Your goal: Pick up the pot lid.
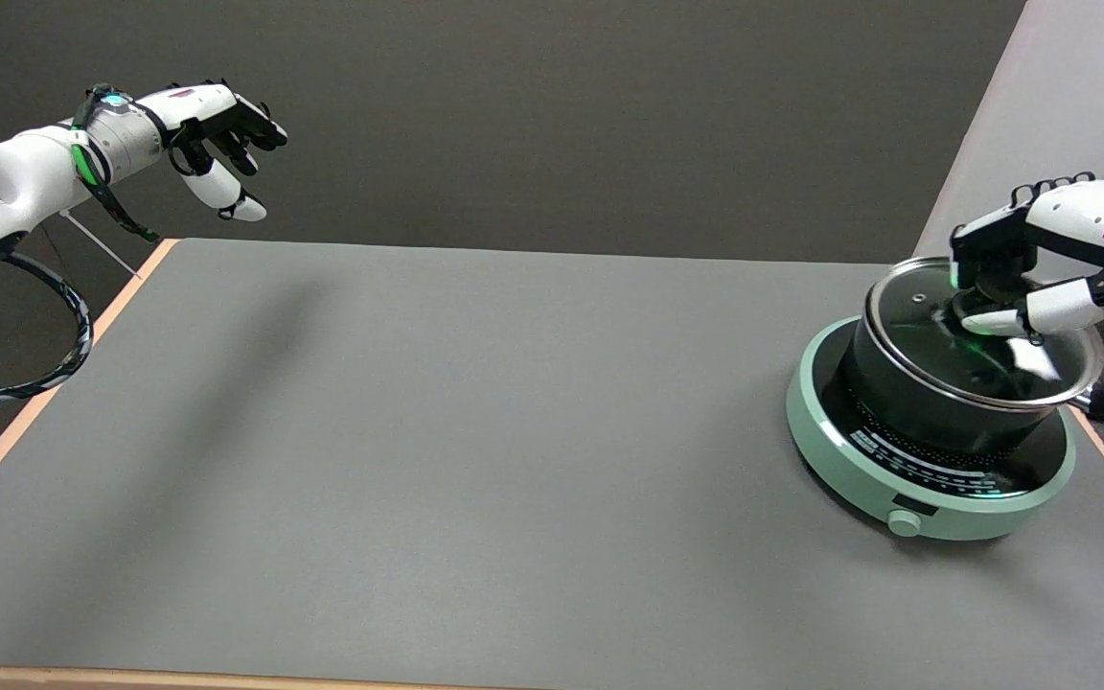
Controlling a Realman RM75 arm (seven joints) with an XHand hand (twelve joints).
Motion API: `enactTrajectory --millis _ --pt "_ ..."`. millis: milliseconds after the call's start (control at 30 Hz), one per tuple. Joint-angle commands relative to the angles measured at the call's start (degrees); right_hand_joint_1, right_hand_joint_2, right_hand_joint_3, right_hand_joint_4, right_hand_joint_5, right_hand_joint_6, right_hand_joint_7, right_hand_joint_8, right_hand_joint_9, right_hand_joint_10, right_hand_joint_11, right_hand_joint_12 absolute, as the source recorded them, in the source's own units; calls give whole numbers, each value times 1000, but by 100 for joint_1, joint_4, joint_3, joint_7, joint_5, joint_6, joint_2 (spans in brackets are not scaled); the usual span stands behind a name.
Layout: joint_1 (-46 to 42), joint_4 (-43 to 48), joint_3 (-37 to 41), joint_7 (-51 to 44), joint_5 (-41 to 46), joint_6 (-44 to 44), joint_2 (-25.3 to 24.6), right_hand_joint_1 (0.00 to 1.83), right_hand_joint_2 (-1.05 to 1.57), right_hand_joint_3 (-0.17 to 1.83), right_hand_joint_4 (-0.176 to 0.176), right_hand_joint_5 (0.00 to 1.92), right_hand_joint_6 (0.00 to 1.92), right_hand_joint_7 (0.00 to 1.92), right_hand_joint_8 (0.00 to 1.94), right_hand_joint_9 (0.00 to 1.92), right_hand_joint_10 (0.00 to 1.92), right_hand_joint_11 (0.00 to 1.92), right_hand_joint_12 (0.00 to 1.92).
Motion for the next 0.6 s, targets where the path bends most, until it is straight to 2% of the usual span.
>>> enactTrajectory --millis 33,267,467,600 --pt "19 -9 -44 -1 25 9 35 1349 984 349 176 738 1168 882 1234 863 1082 629 1579" --pt "27 -17 -52 -1 25 9 43 1339 1021 336 176 666 1246 827 1314 818 1145 568 1772" --pt "35 -41 -52 -1 25 -33 43 1332 1040 336 176 627 1278 795 1367 788 1209 535 1847" --pt "35 -57 -49 15 31 -56 43 1327 1038 382 176 597 1321 766 1426 761 1335 524 1889"
